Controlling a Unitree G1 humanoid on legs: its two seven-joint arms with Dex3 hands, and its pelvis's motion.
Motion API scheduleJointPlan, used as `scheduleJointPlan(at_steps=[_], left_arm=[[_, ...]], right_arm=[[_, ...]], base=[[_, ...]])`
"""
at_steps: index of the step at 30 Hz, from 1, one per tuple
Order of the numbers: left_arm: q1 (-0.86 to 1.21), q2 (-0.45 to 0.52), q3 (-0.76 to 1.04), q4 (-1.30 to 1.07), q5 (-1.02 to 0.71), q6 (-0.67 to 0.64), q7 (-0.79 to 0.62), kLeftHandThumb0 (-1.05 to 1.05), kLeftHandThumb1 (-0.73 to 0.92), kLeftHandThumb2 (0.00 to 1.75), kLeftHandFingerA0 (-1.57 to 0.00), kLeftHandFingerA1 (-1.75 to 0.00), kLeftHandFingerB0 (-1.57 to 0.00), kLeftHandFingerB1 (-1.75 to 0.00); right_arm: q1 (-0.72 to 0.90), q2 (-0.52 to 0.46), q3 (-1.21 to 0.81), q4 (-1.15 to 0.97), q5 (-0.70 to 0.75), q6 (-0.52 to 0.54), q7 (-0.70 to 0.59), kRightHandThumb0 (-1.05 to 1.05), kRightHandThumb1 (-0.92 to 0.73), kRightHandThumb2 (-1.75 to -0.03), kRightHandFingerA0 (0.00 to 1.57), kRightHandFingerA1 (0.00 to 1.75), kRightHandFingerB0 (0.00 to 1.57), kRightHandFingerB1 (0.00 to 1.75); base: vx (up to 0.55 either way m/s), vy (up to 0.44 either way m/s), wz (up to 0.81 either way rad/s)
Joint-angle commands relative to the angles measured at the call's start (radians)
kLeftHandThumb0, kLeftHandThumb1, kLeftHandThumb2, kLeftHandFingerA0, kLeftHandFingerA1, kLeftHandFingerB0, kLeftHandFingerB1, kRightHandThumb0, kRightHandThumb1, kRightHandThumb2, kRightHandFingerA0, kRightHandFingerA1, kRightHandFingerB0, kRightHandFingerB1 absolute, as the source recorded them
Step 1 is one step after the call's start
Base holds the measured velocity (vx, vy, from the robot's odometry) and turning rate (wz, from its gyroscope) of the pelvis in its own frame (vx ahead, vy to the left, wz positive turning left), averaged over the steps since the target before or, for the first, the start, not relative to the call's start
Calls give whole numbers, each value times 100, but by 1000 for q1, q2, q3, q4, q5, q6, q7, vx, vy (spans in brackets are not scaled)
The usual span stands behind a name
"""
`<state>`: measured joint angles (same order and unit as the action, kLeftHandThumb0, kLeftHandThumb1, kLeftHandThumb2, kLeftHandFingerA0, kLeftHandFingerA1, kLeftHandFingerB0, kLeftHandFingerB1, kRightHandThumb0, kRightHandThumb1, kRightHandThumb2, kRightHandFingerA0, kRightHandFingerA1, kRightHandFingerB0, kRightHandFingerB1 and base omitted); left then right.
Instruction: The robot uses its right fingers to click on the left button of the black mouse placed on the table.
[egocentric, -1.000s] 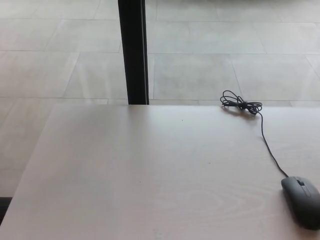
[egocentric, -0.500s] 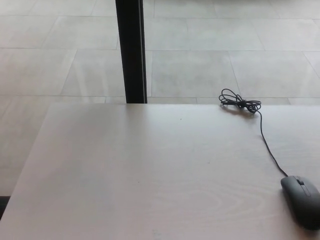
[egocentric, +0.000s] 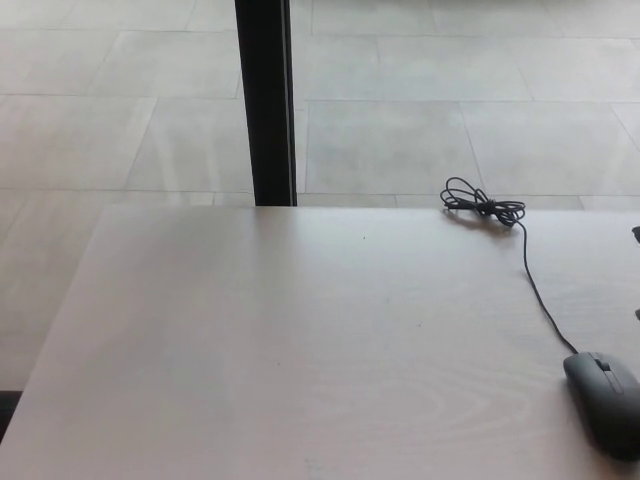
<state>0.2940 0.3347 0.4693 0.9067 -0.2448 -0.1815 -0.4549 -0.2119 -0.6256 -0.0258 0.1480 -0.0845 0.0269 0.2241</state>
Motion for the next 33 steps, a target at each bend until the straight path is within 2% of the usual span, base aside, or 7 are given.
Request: scheduleJointPlan(at_steps=[1,7,9,18,19,21,33], left_arm=[[44,9,11,-75,-34,26,-9,-54,77,64,-47,-50,-33,-39],[24,18,30,-19,-57,18,-36,-55,77,63,-44,-52,-35,-41],[35,12,28,-45,-53,25,-17,-54,79,63,-49,-53,-38,-42],[34,17,22,-47,-54,32,-6,-54,78,63,-46,-52,-36,-42],[52,12,25,-75,-63,36,-18,-53,79,63,-44,-52,-36,-42],[39,22,25,-44,-61,34,-19,-55,77,64,-46,-51,-35,-40],[7,35,39,18,-77,33,-24,-51,79,63,-44,-49,-34,-40]], right_arm=[[-20,-19,23,50,-92,-75,-25,-56,-72,-62,28,43,27,30],[-43,-18,66,86,-174,-94,-51,-54,-73,-62,30,42,28,29],[-35,-27,102,60,-214,-65,-35,-55,-73,-61,31,44,28,29],[11,-15,197,72,-323,-98,-83,-62,-75,-62,24,51,26,28],[17,-23,222,62,-363,-78,-83,-58,-73,-61,28,45,28,29],[1,-41,269,100,-436,-89,-106,-63,-78,-62,23,45,22,27],[9,-47,300,126,-509,-64,-136,-63,-79,-64,17,48,24,28]], base=[[0,0,0],[0,0,0],[0,0,0],[0,0,0],[0,0,0],[0,0,0],[0,0,0]])
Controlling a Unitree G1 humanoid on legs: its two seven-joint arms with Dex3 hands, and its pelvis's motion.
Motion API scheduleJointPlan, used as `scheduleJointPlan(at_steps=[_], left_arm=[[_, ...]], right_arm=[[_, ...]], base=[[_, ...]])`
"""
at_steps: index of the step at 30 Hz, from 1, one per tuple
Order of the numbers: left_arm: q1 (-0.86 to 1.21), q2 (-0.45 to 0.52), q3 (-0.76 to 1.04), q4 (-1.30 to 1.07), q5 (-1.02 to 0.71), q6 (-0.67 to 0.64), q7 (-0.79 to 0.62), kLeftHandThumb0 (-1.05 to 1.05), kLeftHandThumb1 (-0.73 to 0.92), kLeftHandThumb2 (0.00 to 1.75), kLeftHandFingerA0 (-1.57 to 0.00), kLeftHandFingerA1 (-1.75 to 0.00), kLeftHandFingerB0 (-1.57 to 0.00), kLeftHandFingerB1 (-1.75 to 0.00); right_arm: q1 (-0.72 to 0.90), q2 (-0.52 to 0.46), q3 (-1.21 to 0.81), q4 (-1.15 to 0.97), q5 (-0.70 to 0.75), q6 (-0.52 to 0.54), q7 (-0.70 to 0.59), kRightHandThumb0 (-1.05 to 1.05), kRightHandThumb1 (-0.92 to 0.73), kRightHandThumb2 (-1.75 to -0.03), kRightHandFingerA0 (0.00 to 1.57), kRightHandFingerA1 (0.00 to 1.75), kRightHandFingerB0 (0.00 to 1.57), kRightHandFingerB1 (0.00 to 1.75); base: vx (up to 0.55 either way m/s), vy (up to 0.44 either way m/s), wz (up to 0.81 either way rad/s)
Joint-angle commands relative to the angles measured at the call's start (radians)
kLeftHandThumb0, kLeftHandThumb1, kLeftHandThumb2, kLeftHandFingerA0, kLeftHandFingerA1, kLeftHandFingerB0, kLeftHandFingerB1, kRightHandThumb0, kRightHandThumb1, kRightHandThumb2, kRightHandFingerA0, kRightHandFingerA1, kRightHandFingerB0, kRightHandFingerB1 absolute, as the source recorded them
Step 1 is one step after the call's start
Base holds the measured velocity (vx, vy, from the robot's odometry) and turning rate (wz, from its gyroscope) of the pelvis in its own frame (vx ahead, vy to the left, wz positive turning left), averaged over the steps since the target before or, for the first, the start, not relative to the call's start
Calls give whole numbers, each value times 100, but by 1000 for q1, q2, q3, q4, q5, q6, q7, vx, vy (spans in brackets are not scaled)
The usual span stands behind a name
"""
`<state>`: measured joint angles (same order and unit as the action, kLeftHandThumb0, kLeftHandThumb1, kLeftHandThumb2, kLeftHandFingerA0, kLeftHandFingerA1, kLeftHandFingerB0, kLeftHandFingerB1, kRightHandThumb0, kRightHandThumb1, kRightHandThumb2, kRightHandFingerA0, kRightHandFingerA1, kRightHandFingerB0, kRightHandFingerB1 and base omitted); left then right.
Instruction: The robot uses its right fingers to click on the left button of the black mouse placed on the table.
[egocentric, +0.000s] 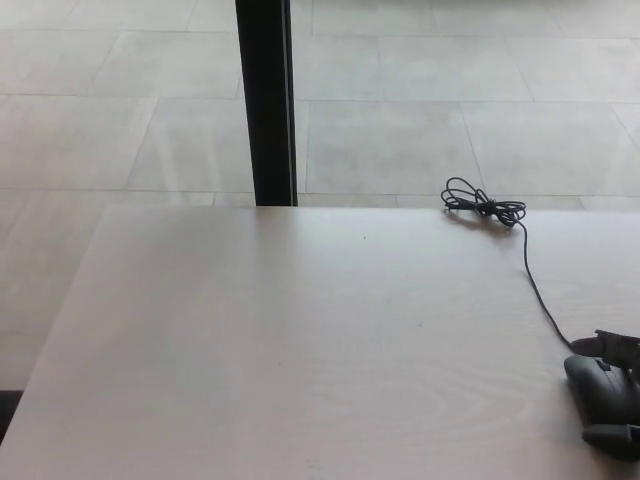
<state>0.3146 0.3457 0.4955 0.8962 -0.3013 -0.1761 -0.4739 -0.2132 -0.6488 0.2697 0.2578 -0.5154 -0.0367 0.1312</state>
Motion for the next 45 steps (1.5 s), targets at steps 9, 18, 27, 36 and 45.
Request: scheduleJointPlan(at_steps=[9,18,27,36,45], left_arm=[[11,17,16,10,-32,17,-17,-53,78,62,-43,-51,-35,-41],[34,13,9,-25,-31,30,-2,-54,77,63,-42,-47,-33,-38],[18,15,20,31,-42,-4,-26,-57,75,62,-44,-52,-36,-42],[12,15,24,25,-50,12,-26,-54,77,63,-44,-51,-37,-41],[8,19,33,20,-61,27,-42,-55,77,63,-44,-51,-35,-40]], right_arm=[[11,-5,1,28,-87,-37,-67,-63,-78,-64,20,48,27,30],[25,-4,-7,29,-80,-70,-63,-63,-78,-64,22,47,28,30],[26,-23,-4,41,-116,-70,-69,-61,-79,-64,21,48,27,29],[50,-41,-23,85,-117,-100,-95,-63,-79,-64,22,46,28,30],[49,-17,17,59,-157,-81,-76,-64,-82,-64,21,42,26,30]], base=[[0,0,0],[0,0,0],[0,0,0],[0,0,0],[0,0,0]])
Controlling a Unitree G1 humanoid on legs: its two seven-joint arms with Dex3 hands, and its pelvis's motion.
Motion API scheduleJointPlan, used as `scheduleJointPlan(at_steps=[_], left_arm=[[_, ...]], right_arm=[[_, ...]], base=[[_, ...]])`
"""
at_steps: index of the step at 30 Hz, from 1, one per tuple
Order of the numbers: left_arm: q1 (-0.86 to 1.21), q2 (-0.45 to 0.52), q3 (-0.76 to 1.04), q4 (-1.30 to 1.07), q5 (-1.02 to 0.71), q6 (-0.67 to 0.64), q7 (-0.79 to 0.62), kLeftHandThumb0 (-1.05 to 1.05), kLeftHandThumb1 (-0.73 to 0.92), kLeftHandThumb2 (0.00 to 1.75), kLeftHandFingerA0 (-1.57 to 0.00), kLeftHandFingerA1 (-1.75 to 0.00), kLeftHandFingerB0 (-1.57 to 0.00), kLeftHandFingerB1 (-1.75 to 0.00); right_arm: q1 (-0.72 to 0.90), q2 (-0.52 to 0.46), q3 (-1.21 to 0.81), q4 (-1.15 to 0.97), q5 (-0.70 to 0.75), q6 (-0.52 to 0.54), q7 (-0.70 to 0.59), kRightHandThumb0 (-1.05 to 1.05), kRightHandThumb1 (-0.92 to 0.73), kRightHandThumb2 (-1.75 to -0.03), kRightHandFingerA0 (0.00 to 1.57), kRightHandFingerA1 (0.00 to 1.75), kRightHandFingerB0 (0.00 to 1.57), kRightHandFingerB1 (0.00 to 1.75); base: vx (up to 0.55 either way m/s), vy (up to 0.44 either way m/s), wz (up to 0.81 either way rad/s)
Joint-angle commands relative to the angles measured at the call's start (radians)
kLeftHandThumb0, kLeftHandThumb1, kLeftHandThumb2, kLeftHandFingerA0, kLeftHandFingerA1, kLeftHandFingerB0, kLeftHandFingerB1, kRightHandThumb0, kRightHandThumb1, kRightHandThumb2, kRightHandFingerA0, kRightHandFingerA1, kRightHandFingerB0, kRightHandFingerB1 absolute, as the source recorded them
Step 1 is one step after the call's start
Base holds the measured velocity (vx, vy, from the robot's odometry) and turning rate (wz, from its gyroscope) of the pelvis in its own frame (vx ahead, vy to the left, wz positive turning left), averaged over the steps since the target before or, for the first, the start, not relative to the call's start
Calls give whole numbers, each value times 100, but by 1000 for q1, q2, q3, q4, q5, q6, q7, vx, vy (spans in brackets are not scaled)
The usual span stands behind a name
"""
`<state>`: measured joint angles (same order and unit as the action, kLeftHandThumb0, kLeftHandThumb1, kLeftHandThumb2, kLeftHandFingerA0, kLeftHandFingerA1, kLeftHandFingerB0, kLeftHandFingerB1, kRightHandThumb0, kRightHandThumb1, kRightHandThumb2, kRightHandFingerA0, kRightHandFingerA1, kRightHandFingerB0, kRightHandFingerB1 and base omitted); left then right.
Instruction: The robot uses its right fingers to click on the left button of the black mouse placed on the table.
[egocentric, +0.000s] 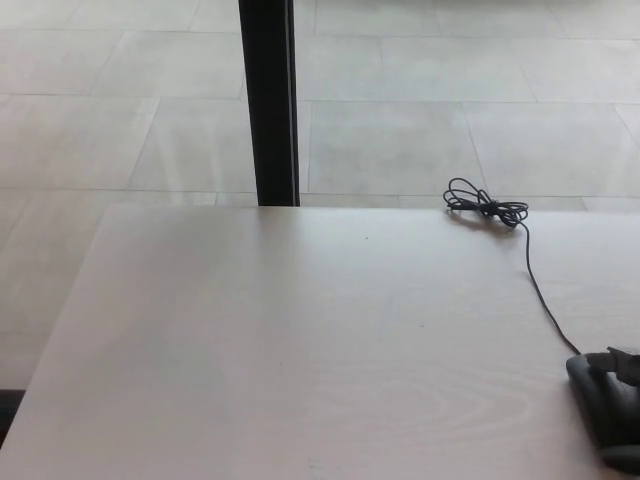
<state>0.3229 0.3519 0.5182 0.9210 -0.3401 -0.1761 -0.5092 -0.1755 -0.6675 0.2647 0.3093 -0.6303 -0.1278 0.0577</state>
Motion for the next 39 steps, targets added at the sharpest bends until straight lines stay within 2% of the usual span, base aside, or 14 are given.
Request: scheduleJointPlan(at_steps=[1,8,16,17,18,19,23,28,32,36,39], left_arm=[[0,14,12,2,-23,20,-16,-55,78,63,-43,-52,-35,-40],[3,6,16,-7,-23,21,-4,-54,78,63,-44,-51,-36,-40],[18,-1,13,-52,-24,38,9,-56,76,64,-46,-52,-37,-41],[19,-2,14,-55,-25,42,9,-57,76,64,-45,-53,-37,-41],[22,-4,15,-63,-29,48,6,-57,76,64,-45,-53,-37,-41],[20,-2,13,-59,-25,45,8,-56,77,64,-44,-51,-35,-40],[10,2,17,-46,-28,46,3,-56,77,63,-44,-51,-35,-40],[8,6,20,-56,-35,57,-3,-55,77,64,-45,-52,-34,-40],[5,8,17,-49,-27,43,5,-56,81,64,-47,-51,-37,-40],[7,10,16,-51,-28,51,1,-55,79,64,-45,-52,-33,-40],[9,11,16,-56,-26,52,10,-55,81,64,-48,-52,-38,-40]], right_arm=[[12,6,38,7,-56,4,-9,-65,-82,-64,20,43,26,30],[18,-13,69,7,-75,-10,-4,-64,-78,-64,18,48,27,29],[32,-63,71,142,-100,-55,-94,-65,-78,-63,22,48,38,34],[35,-65,66,146,-95,-48,-92,-70,-61,-96,20,56,35,50],[39,-68,61,147,-93,-36,-90,-70,-61,-96,20,56,35,50],[40,-65,57,153,-89,-29,-94,-67,-76,-63,23,51,44,35],[52,-48,44,162,-85,-14,-133,-68,-73,-62,25,56,55,40],[58,-15,44,170,-72,-5,-153,-69,-74,-63,23,62,54,42],[57,3,48,166,-69,-3,-142,-70,-75,-63,17,61,54,43],[54,18,51,177,-64,2,-135,-73,-77,-63,13,58,51,44],[60,25,43,162,-46,6,-113,-72,-76,-63,13,57,52,44]], base=[[0,0,0],[0,0,0],[0,0,0],[0,0,0],[0,0,0],[0,0,0],[0,0,0],[0,0,0],[0,0,0],[0,0,0],[0,0,0]])
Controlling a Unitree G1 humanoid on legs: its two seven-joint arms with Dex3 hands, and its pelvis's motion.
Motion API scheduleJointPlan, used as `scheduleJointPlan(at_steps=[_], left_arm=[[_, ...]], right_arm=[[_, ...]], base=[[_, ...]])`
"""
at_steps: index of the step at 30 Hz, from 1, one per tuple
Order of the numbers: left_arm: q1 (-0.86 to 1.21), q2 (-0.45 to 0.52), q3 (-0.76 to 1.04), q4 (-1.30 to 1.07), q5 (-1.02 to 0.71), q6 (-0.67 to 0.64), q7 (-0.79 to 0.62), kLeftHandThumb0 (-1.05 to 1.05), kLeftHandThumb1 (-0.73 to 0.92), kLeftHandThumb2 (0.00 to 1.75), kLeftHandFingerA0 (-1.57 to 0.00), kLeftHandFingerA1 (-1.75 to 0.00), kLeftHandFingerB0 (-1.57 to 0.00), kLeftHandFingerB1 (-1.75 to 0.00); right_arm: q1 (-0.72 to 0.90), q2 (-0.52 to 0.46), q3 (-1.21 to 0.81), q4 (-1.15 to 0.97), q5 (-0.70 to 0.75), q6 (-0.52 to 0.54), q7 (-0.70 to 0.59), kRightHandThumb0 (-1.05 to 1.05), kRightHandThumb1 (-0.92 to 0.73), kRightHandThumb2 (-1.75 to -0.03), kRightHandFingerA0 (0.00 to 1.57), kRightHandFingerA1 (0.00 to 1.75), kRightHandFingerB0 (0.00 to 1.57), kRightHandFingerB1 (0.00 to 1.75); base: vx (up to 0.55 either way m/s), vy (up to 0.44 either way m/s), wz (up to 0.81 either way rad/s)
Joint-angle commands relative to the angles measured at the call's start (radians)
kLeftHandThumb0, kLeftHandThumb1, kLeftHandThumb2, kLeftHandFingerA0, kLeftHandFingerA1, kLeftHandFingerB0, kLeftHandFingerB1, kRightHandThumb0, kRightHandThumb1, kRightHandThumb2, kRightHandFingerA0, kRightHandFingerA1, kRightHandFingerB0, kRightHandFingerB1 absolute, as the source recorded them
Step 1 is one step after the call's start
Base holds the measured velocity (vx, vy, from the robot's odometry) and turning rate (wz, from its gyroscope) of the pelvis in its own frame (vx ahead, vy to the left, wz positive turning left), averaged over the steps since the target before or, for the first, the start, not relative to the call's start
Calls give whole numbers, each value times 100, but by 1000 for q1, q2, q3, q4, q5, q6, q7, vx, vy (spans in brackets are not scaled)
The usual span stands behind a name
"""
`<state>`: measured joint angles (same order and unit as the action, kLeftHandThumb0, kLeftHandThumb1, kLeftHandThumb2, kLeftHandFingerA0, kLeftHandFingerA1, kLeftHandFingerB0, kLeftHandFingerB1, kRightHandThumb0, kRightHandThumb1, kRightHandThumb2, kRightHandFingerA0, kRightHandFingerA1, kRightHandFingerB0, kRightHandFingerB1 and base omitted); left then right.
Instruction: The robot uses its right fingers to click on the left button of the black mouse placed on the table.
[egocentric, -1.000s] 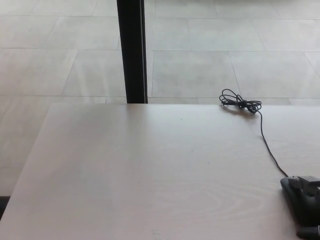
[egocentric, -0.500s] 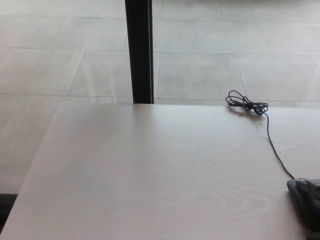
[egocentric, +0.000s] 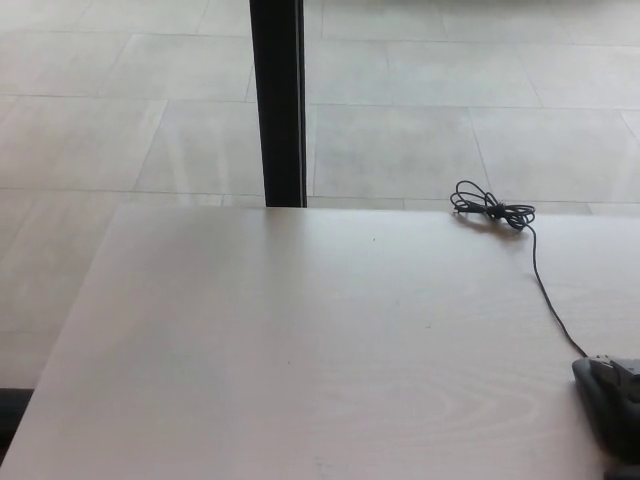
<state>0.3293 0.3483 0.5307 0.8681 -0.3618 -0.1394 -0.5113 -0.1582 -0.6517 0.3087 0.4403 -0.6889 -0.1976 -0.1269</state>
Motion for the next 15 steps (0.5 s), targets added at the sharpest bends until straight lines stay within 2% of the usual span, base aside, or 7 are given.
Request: scheduleJointPlan(at_steps=[1,4,5,6,7,11,15], left_arm=[[2,15,5,-2,-7,19,12,-55,81,64,-48,-52,-38,-40],[-2,17,12,17,-17,11,-9,-56,79,64,-43,-50,-34,-40],[3,17,9,8,-13,11,-2,-56,79,64,-44,-50,-35,-40],[7,17,8,1,-10,12,2,-56,78,64,-45,-51,-35,-40],[10,16,8,-3,-10,14,3,-55,82,64,-46,-51,-37,-40],[12,21,11,2,-17,16,-14,-56,79,64,-43,-52,-32,-39],[35,10,14,-36,-31,39,-24,-56,80,64,-41,-51,-31,-39]], right_arm=[[47,9,-5,22,18,80,84,-72,-76,-63,13,57,52,44],[51,2,-16,3,37,67,99,-72,-77,-63,9,56,50,45],[52,1,-24,5,50,52,98,-75,-63,-98,8,56,40,55],[45,-14,-41,-25,74,58,138,-69,-77,-64,5,45,41,35],[42,-24,-54,-51,87,68,162,-70,-61,-93,3,43,31,49],[-9,-90,-152,-154,149,63,227,-74,-65,-98,3,32,18,44],[-73,-105,-251,-192,249,54,280,-73,-63,-95,4,42,21,45]], base=[[0,0,0],[0,0,0],[0,0,0],[0,0,0],[0,0,0],[0,0,0],[0,0,0]])
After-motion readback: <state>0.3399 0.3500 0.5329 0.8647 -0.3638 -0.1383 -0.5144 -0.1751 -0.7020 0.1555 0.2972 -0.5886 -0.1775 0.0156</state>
